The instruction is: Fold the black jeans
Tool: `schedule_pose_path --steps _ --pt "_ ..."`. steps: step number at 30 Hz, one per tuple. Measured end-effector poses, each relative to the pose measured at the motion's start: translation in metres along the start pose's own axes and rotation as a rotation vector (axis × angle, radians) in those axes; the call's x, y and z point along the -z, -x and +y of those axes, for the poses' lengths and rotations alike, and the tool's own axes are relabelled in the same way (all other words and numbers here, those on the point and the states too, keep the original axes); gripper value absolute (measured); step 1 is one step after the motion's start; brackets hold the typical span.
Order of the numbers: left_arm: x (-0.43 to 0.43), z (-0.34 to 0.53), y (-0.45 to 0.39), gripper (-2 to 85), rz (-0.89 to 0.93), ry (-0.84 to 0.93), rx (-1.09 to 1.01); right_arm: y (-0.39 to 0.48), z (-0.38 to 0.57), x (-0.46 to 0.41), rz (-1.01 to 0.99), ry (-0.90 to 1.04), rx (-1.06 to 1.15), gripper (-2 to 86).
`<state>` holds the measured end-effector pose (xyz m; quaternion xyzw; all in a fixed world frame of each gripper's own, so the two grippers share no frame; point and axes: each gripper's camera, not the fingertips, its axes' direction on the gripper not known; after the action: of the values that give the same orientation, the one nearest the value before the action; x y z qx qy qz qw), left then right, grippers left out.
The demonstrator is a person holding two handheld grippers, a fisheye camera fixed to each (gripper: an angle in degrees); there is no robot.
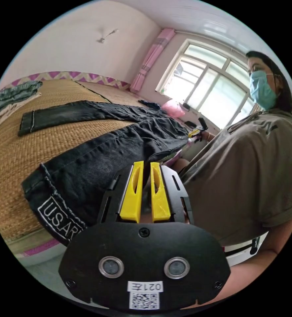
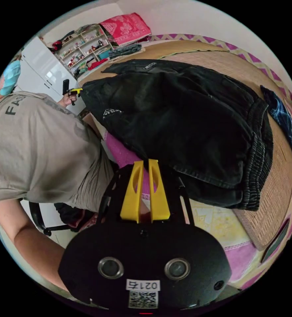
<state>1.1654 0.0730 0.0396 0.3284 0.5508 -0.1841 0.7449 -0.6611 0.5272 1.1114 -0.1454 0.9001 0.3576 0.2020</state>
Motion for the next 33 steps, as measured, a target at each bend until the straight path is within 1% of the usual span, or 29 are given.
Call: schedule_pose_path --steps 4,6,7,8,9,10,11,12,14,16,18,21,23,24,26,28,30,31,32,33 --pt "0.017 0.001 0.004 2.1 0.044 -0.021 -0.013 0.003 0.024 0.019 -0.043 -0.109 -0.035 0.5" --pt "0.040 0.004 0.002 1.6 0.053 -0.107 -0.031 0.010 0.041 0.044 -0.173 -0.228 0.047 -0.2" --pt "0.062 0.008 0.004 1.1 0.045 -0.197 -0.021 0.011 0.046 0.052 -0.186 -0.278 0.055 -0.3" --pt "0.083 0.015 0.006 0.6 -0.004 -0.288 0.013 0.014 0.056 0.067 -0.172 -0.379 0.056 -0.4" --pt "0.092 0.018 0.007 0.4 -0.042 -0.321 0.026 0.017 0.064 0.080 -0.135 -0.482 0.056 -0.5" --pt "0.103 0.019 0.005 0.3 -0.145 -0.343 0.038 0.018 0.068 0.084 -0.115 -0.530 0.059 -0.5" --pt "0.105 0.015 0.006 0.2 -0.259 -0.313 0.058 0.020 0.073 0.091 -0.055 -0.622 0.051 -0.6" --pt "0.104 0.011 0.008 0.2 -0.302 -0.289 0.068 0.021 0.074 0.093 0.029 -0.689 0.021 -0.6" --pt "0.093 -0.010 0.019 -0.1 -0.368 -0.249 0.074 0.014 0.065 0.086 0.141 -0.728 -0.053 -0.6" --pt "0.079 -0.027 0.031 -0.4 -0.366 -0.242 0.085 0.000 0.047 0.072 0.192 -0.686 -0.114 -0.6" --pt "0.062 -0.046 0.047 -0.8 -0.333 -0.204 0.112 -0.024 0.013 0.047 0.199 -0.584 -0.192 -0.7" --pt "0.034 -0.090 0.064 -0.9 -0.315 -0.151 0.125 -0.038 -0.033 0.019 0.273 -0.483 -0.222 -0.7" --pt "0.006 -0.138 0.077 -0.9 -0.320 -0.053 0.140 -0.044 -0.061 0.004 0.346 -0.414 -0.223 -0.8" --pt "-0.001 -0.150 0.081 -0.9 -0.337 -0.028 0.150 -0.050 -0.078 -0.004 0.395 -0.385 -0.249 -0.9" --pt "-0.026 -0.189 0.099 -0.9 -0.446 0.038 0.189 -0.063 -0.099 -0.016 0.447 -0.341 -0.274 -1.0" --pt "-0.046 -0.212 0.123 -0.9 -0.463 0.105 0.217 -0.079 -0.117 -0.028 0.461 -0.300 -0.303 -1.0" --pt "-0.065 -0.228 0.155 -0.9 -0.452 0.197 0.269 -0.100 -0.139 -0.049 0.459 -0.209 -0.325 -1.0" --pt "-0.073 -0.232 0.175 -0.9 -0.489 0.231 0.305 -0.104 -0.144 -0.056 0.459 -0.183 -0.326 -0.9" --pt "-0.070 -0.236 0.191 -0.9 -0.435 0.183 0.319 -0.112 -0.153 -0.071 0.473 -0.119 -0.329 -0.9" --pt "-0.068 -0.238 0.200 -0.9 -0.418 0.165 0.351 -0.114 -0.156 -0.075 0.491 -0.149 -0.313 -0.9"
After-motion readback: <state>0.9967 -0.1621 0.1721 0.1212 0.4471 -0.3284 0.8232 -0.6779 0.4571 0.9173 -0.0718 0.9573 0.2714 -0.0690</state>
